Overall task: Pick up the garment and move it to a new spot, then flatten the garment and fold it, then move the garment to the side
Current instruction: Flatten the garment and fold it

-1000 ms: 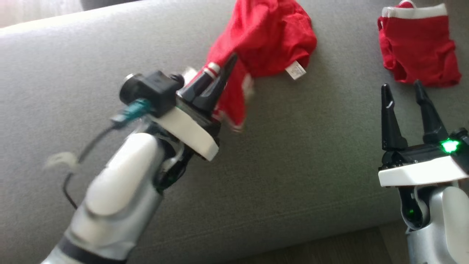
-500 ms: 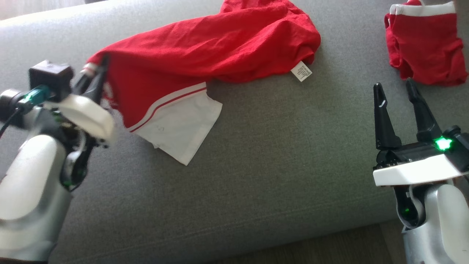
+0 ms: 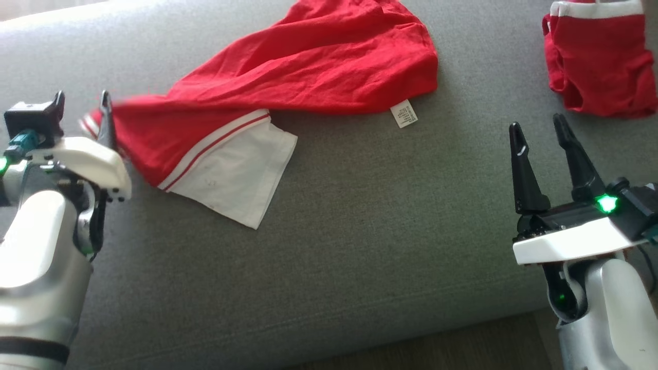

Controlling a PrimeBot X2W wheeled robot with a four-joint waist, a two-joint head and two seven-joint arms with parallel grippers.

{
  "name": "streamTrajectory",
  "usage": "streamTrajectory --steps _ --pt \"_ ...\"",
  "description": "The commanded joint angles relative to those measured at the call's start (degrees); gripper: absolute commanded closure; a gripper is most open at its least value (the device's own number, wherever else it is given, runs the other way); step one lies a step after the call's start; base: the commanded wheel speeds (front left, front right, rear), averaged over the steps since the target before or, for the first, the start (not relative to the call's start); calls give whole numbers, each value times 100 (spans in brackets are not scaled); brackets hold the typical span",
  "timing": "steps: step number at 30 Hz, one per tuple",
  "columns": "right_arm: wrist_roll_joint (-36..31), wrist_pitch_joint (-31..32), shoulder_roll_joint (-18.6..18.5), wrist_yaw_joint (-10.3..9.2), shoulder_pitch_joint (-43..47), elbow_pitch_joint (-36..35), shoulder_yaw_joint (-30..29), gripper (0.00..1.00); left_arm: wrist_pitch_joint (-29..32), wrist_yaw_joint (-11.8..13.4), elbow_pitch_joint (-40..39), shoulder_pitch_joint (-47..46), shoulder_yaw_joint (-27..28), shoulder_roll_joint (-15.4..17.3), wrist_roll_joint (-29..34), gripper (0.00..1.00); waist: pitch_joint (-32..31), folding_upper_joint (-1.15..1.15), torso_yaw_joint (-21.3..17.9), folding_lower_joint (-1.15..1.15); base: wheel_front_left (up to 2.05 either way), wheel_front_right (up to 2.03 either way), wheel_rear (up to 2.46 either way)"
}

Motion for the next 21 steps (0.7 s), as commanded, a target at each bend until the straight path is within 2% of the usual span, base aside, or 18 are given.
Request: streamTrajectory --steps 1,5,9,11,14,21 --pt "-55 -36 -6 -2 -140 -162 138 0 -96 -22 -110 -318 246 211 -14 0 -44 0 29 0 0 0 0" --pt "-64 -36 -6 -2 -103 -121 195 0 -450 -104 -218 -352 260 99 -69 0 -199 0 95 0 0 0 0" --pt "-68 -36 -6 -2 -56 -178 181 0 -666 -36 -716 -134 366 -41 -145 0 -314 0 208 0 0 0 0" --pt "-82 -36 -6 -2 -17 -203 163 0 -716 63 -1005 83 318 -51 -13 0 -376 0 282 0 0 0 0" --pt "-119 -36 -6 -2 60 -220 165 0 -753 230 -1471 526 325 -232 19 0 -471 0 384 0 0 0 0" --pt "-167 -19 -6 -2 164 -346 263 0 -769 642 -2673 1882 610 -799 106 0 -579 0 551 0 0 0 0"
